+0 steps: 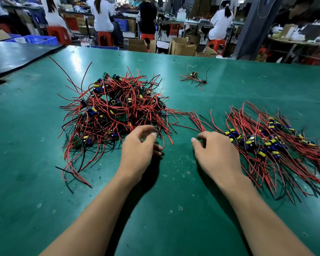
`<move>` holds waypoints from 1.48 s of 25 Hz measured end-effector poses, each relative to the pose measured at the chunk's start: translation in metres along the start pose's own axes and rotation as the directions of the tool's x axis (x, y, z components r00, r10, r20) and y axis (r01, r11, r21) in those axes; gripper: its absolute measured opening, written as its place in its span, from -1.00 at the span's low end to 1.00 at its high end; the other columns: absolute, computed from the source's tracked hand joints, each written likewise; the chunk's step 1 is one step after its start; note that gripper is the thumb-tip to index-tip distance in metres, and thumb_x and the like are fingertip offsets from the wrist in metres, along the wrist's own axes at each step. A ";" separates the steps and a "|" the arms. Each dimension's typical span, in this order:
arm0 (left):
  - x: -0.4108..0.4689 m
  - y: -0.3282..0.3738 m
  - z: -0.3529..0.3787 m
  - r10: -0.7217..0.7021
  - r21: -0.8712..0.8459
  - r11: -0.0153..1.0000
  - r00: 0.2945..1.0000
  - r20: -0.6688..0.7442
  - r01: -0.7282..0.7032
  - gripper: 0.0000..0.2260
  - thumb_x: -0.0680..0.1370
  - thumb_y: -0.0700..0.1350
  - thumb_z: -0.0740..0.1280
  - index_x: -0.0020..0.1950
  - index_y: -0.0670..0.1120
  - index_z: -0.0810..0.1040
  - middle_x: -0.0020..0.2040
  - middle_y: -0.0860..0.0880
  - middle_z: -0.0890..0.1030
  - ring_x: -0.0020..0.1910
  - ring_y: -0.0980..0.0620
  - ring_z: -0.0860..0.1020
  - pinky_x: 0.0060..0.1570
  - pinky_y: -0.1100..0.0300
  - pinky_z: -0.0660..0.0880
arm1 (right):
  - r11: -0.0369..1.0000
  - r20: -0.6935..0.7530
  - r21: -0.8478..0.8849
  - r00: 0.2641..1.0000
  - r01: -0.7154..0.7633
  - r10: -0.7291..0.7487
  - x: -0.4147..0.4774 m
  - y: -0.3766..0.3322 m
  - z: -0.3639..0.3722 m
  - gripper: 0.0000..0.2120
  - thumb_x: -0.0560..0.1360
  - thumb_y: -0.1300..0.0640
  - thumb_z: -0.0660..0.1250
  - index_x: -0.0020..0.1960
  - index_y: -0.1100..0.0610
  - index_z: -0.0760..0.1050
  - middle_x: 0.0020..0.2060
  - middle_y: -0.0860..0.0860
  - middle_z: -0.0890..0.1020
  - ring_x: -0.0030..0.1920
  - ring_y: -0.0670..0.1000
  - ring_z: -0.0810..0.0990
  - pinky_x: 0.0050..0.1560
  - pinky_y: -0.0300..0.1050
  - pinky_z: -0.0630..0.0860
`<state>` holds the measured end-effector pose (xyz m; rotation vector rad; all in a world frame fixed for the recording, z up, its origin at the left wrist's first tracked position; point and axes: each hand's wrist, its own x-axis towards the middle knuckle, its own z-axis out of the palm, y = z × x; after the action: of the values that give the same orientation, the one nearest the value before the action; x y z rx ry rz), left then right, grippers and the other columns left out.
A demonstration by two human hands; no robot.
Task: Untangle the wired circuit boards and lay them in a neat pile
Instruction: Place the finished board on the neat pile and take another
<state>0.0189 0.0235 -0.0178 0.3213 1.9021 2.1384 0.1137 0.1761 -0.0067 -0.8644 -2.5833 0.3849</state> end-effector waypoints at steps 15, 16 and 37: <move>0.006 -0.005 -0.005 0.100 0.255 0.963 0.995 -0.016 -0.092 -0.82 0.53 -0.26 0.33 -0.14 -0.04 0.68 -0.26 -0.03 0.70 -0.30 0.05 0.64 -0.28 0.19 0.59 | 0.980 0.140 0.198 0.990 -0.011 -0.017 0.028 -0.035 0.029 -0.80 0.56 -0.06 0.33 0.03 0.01 0.67 -0.04 0.02 0.72 0.04 0.14 0.64 0.03 -0.03 0.56; 0.007 -0.005 -0.007 0.084 0.214 0.974 0.996 -0.020 -0.078 -0.81 0.54 -0.28 0.32 -0.14 -0.06 0.67 -0.28 -0.07 0.69 -0.36 0.03 0.62 -0.36 0.20 0.57 | 0.962 0.115 0.271 0.993 -0.038 0.007 0.036 -0.041 0.033 -0.78 0.55 -0.07 0.36 0.04 0.03 0.68 -0.03 0.02 0.73 0.05 0.13 0.64 0.07 -0.02 0.56; -0.002 0.000 -0.001 -0.005 0.042 0.999 0.991 0.137 -0.001 -0.73 0.68 -0.10 0.18 0.04 -0.27 0.56 -0.23 -0.15 0.66 -0.40 -0.09 0.59 -0.41 0.12 0.55 | 0.494 0.403 0.848 0.837 -0.191 -0.369 0.008 -0.034 -0.020 -0.92 0.50 0.17 0.46 -0.18 0.11 0.64 -0.47 -0.08 0.50 -0.49 -0.13 0.35 -0.51 -0.32 0.21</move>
<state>0.0204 0.0217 -0.0176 0.4627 1.8714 2.0212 0.0994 0.1573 0.0257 -0.2003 -2.2841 1.9601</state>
